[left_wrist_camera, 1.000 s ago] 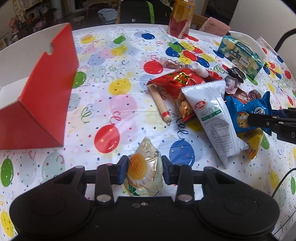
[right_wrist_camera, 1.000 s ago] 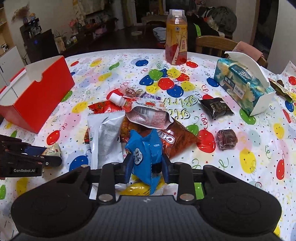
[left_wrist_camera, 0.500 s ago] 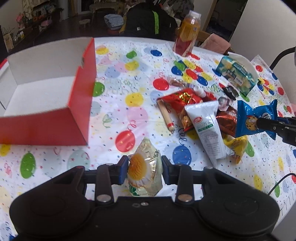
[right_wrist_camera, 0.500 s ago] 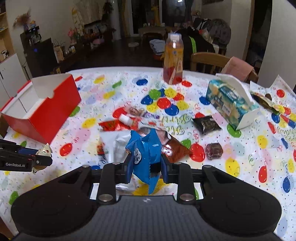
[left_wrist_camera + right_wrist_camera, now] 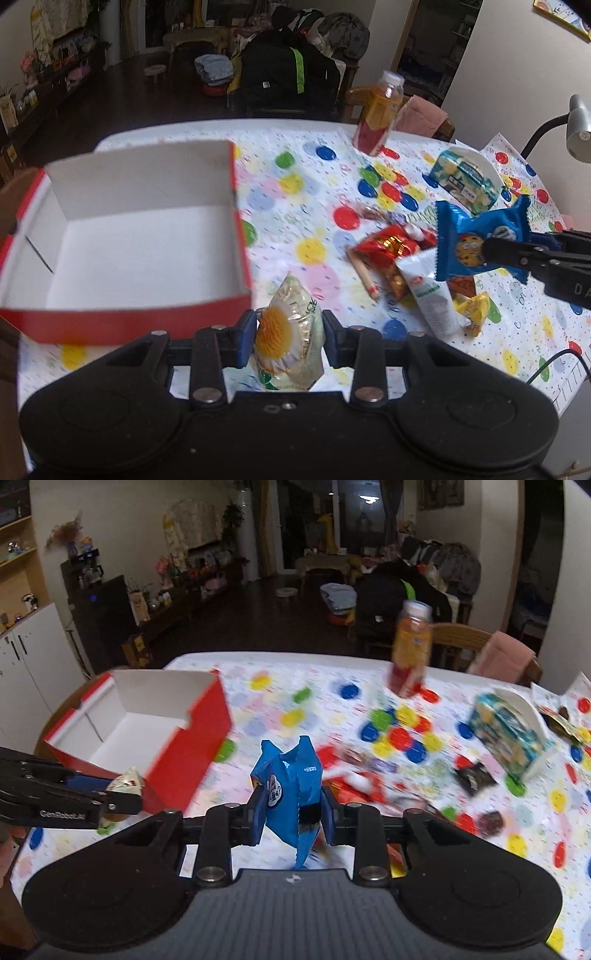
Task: Organize snacks
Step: 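Carry the orange cake and blue cookie packet into the red box with both tools, then open both tools to drop the cake and cookie packet in the box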
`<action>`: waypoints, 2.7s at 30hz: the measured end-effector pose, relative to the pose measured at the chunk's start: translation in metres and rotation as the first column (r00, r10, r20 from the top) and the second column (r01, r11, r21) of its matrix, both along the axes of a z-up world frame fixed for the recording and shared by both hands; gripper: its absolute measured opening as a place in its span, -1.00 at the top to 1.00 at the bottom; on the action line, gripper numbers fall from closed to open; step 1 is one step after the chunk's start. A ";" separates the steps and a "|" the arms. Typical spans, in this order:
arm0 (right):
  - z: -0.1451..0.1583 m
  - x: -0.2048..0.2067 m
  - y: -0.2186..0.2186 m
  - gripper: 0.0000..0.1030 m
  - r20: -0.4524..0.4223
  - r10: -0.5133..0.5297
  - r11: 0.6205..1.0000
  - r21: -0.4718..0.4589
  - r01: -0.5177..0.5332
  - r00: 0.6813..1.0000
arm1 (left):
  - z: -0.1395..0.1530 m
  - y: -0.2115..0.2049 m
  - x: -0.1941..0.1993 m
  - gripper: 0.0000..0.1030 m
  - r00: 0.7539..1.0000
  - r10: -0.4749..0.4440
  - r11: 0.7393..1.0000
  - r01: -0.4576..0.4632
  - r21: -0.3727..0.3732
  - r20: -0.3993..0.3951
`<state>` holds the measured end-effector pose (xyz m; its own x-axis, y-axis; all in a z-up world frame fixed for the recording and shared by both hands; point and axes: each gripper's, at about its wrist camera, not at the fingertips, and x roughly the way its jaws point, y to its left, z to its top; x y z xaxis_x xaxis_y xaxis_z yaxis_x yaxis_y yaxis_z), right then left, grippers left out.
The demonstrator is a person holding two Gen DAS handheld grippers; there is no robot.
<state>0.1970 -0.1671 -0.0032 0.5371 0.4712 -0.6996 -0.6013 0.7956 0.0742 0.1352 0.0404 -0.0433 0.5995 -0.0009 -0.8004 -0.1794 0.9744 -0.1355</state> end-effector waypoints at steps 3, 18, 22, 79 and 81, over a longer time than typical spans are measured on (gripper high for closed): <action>0.005 -0.005 0.031 0.43 -0.004 0.024 1.000 0.011 -0.024 1.000 | 0.008 0.022 -0.005 0.34 1.000 0.005 1.000 -0.005 0.005 0.019; -0.002 -0.013 0.169 0.43 0.004 0.127 0.992 -0.023 -0.127 0.992 | 0.007 0.134 0.001 0.35 0.997 0.064 0.996 -0.066 0.067 0.033; -0.012 -0.011 0.202 0.43 -0.008 0.147 0.988 -0.041 -0.147 0.989 | -0.002 0.158 0.010 0.35 0.997 0.069 0.994 -0.070 0.083 0.014; -0.049 0.003 0.220 -0.21 -0.126 0.128 0.984 -0.110 -0.142 0.984 | -0.025 0.162 0.017 -0.37 0.998 -0.064 0.987 0.066 0.145 -0.017; -0.041 0.000 0.211 -0.25 -0.113 0.122 0.987 -0.093 -0.132 0.986 | -0.017 0.156 0.015 -0.43 0.997 -0.078 0.987 0.077 0.143 0.003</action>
